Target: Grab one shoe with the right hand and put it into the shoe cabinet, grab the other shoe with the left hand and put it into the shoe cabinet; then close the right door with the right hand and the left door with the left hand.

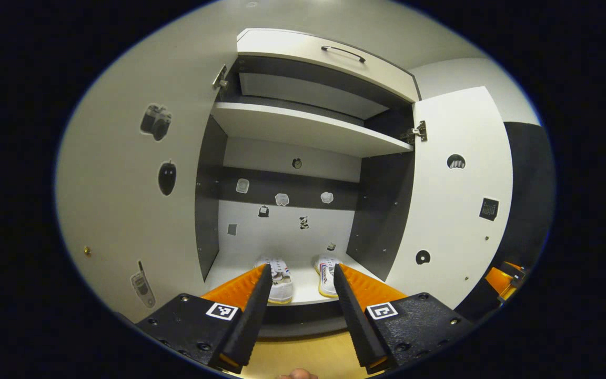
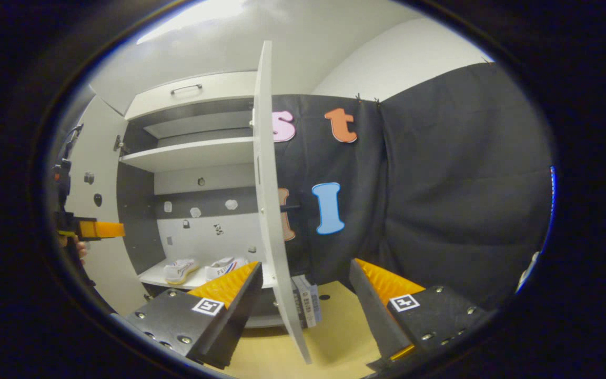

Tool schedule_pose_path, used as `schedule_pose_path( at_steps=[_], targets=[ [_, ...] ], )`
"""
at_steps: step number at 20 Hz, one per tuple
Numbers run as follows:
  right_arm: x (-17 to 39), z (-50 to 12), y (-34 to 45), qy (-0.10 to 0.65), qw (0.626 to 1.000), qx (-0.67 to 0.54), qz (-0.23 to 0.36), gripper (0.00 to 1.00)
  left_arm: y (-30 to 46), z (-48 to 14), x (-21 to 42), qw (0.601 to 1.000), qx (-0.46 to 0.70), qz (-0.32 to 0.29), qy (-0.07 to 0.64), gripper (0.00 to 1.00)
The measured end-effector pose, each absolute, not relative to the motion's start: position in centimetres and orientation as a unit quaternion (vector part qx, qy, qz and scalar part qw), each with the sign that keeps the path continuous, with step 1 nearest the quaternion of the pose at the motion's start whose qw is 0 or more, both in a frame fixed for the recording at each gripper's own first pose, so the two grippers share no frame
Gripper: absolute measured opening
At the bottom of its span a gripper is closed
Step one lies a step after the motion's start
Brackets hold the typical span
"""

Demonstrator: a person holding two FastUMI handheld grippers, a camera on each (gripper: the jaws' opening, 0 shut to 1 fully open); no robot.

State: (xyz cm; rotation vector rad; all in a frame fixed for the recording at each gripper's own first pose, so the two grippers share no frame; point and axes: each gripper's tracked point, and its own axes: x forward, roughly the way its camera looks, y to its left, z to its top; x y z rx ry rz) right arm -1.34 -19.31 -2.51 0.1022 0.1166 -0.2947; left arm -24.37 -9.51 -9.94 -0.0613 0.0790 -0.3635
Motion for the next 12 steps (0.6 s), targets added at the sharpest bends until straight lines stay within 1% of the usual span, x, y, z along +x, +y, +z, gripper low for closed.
schedule_pose_path(
  at_steps=[5,6,7,8,9,10,11,12],
  targets=[
    [-0.6,-0.4,-23.5,0.03,0.983,0.038,-0.176,0.98,-8.3,-9.9,-26.0,0.986,-0.019,-0.163,0.025,0.74],
    [-0.3,-0.7,-23.8,0.033,0.983,0.042,-0.175,0.94,-8.3,-9.9,-26.1,0.986,-0.017,-0.161,0.025,0.74],
    [0.2,-0.9,-23.8,0.037,0.984,0.048,-0.166,0.99,-8.2,-10.0,-26.2,0.987,-0.017,-0.159,0.024,0.74],
    [0.5,-0.9,-23.8,0.04,0.985,0.052,-0.159,0.95,-8.1,-10.0,-26.3,0.987,-0.018,-0.157,0.025,0.74],
    [0.8,-1.0,-23.8,0.042,0.986,0.054,-0.153,0.95,-8.1,-10.2,-26.4,0.987,-0.019,-0.154,0.027,0.74],
    [1.1,-1.2,-23.7,0.044,0.987,0.054,-0.145,0.99,-8.0,-10.4,-26.4,0.988,-0.02,-0.151,0.029,0.74],
    [1.3,-1.3,-23.4,0.045,0.988,0.052,-0.137,0.94,-7.9,-10.6,-26.3,0.988,-0.021,-0.149,0.033,0.74],
    [1.5,-1.4,-23.1,0.047,0.989,0.05,-0.129,0.98,-7.9,-10.8,-26.3,0.988,-0.022,-0.147,0.036,0.74]
  ],
)
